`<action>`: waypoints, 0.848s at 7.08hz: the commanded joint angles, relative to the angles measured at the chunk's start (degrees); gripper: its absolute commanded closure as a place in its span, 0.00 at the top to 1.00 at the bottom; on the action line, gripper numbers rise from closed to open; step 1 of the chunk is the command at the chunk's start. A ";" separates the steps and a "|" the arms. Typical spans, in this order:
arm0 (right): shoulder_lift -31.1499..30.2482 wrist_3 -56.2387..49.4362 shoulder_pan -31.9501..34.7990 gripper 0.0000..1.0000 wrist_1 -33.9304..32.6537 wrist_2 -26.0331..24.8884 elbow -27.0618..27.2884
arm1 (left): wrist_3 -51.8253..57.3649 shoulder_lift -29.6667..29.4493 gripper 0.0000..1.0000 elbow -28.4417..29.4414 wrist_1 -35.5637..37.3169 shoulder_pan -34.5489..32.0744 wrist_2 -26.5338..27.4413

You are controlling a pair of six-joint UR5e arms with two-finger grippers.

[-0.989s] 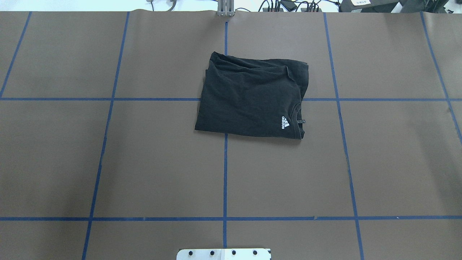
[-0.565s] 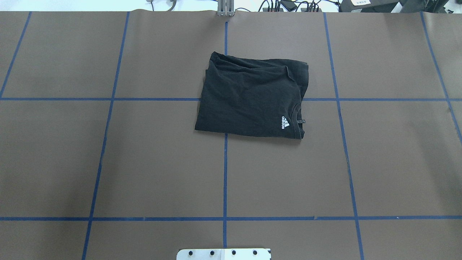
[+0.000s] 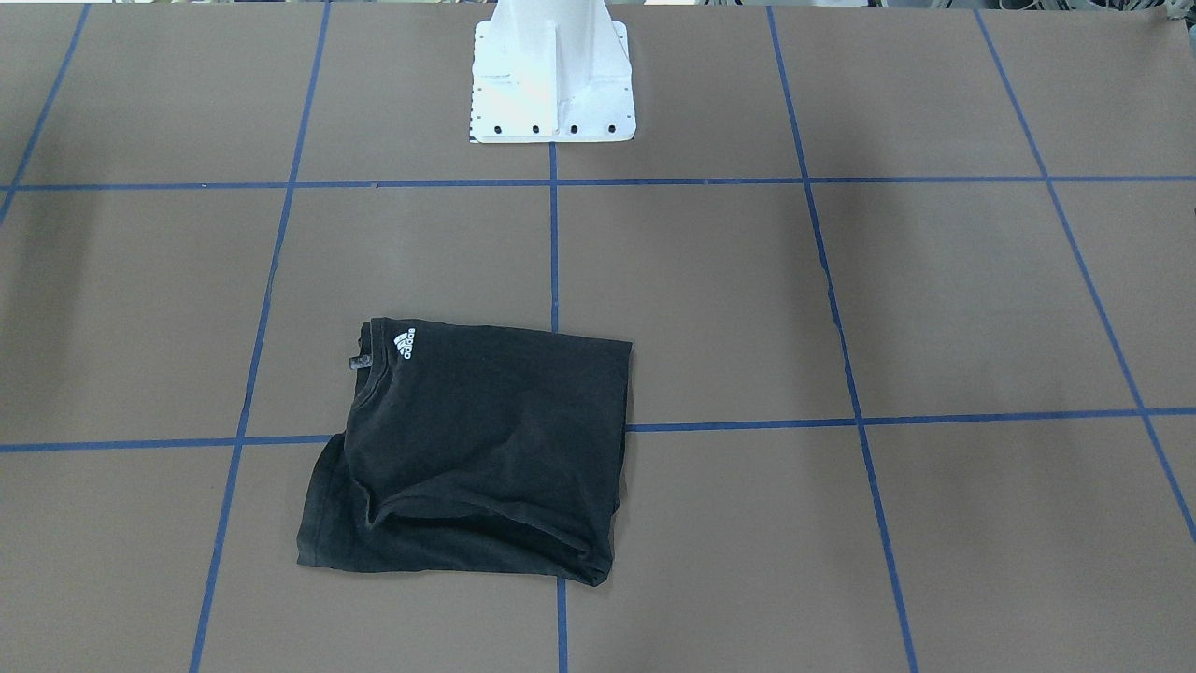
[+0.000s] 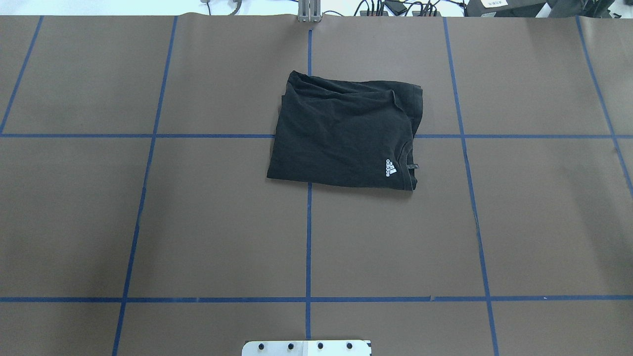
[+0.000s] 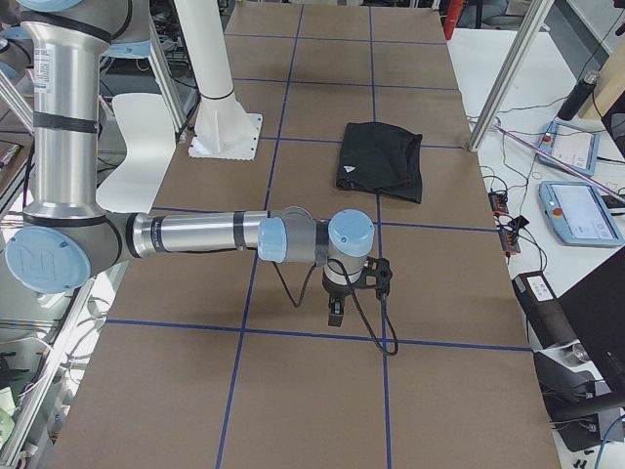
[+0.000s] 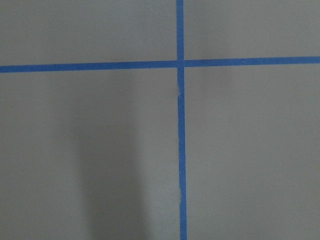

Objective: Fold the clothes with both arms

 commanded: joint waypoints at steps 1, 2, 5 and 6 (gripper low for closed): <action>0.35 0.09 0.00 1.00 0.01 -0.13 0.15 | -0.03 0.02 1.00 0.04 0.00 -0.58 0.18; 0.53 0.09 -0.09 1.00 0.01 -0.13 0.15 | 0.06 0.11 1.00 0.21 0.00 -1.02 0.26; 0.27 0.00 0.00 1.00 0.09 -0.13 0.06 | 0.32 0.11 1.00 3.47 -0.09 -4.10 0.18; 0.27 0.00 -0.09 1.00 0.09 -0.04 0.24 | 0.23 0.11 1.00 3.64 -0.09 -4.10 0.18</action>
